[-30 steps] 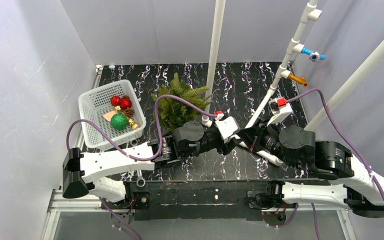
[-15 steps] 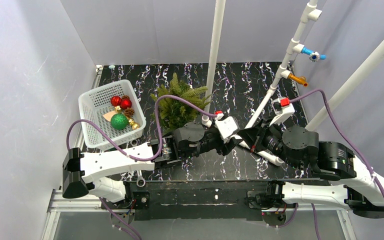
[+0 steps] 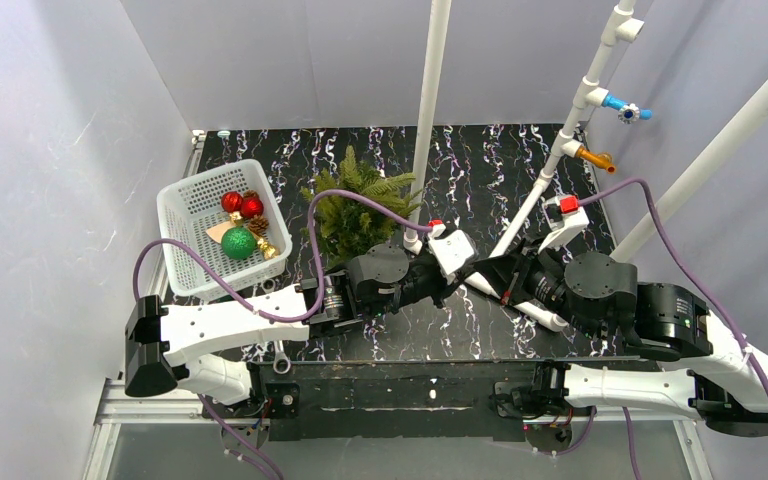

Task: Decorate the small christmas tree
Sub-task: Wrap the decoration item around the Christmas tree.

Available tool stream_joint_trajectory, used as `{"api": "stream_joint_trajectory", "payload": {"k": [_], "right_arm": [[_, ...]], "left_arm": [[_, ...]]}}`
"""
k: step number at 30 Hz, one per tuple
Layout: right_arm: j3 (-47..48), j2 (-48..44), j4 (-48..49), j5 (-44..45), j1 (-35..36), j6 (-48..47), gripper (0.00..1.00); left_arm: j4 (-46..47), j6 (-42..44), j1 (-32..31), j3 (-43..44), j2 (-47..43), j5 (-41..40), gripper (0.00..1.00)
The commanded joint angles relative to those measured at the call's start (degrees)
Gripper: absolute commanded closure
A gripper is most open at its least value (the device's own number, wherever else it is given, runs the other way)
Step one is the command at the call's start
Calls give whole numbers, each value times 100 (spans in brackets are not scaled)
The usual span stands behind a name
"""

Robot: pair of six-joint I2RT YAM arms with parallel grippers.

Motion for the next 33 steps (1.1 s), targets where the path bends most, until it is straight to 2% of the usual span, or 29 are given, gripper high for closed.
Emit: {"api": "stream_joint_trajectory", "payload": {"k": [1, 4, 7, 8, 10, 11, 14, 18, 22, 28, 33], "right_arm": [[13, 2, 336, -7, -18, -78, 99], [13, -18, 340, 2, -15, -92, 99], [3, -48, 312, 62, -17, -27, 99], [-6, -61, 293, 77, -18, 4, 92], [20, -51, 207, 142, -18, 83, 52], [29, -40, 161, 176, -12, 114, 38], [128, 16, -56, 292, -18, 248, 23], [376, 76, -329, 477, -18, 409, 19], [408, -81, -56, 657, -17, 242, 17], [749, -236, 655, 889, -18, -675, 15], [861, -295, 1066, 809, -18, -1107, 14]], "left_arm": [[324, -22, 17, 63, -105, -152, 93], [327, -27, 16, 36, -124, -142, 100], [284, -51, 16, -6, -179, -213, 100], [254, -48, 21, -14, -196, -236, 100], [219, -17, 22, -9, -189, -280, 100], [214, 15, 23, -11, -170, -303, 100], [179, 109, 40, 63, -90, -373, 100], [-160, 74, 115, 415, 30, -471, 100], [-622, 25, 139, 961, 190, -602, 100], [-940, 607, 188, 1642, 479, -735, 100], [-1206, 674, 408, 2247, 727, -542, 100]]}}
